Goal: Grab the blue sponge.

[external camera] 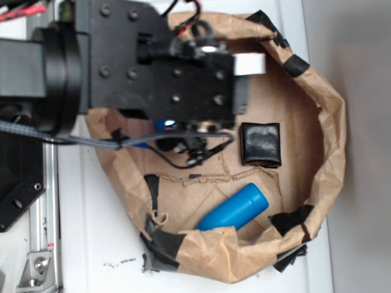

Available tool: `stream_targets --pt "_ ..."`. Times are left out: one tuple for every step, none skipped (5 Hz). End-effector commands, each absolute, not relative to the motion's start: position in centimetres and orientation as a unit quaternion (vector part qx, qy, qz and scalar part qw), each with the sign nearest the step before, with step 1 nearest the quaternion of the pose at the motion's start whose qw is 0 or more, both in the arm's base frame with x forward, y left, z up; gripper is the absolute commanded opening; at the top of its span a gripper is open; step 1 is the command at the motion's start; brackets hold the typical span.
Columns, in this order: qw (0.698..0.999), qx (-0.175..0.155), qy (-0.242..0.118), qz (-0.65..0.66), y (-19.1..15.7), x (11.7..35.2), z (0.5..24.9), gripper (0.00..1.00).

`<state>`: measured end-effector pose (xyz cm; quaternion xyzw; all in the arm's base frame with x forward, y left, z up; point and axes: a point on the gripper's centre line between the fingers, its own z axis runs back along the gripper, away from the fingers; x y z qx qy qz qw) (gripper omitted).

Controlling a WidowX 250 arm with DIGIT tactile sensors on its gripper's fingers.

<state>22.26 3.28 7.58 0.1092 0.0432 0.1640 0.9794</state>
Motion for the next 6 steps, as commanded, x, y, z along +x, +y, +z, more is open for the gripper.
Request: stream_targets --pt "0.978 0.102 0.042 0.177 4.7 21.5 6.0 1.0" --pt "0.979 0.11 0.045 0.164 3.8 21.4 5.2 1.0" --pt "0.978 0.11 0.044 0.171 4.5 20.4 5.2 1.0" --pt "0.977 0.106 0.044 0.178 6.1 19.6 5.3 1.0" --pt "0.979 0.107 0.039 0.169 7.0 18.6 5.1 1.0" --pt "0.984 0.107 0.023 0.143 7.2 18.8 4.9 1.0"
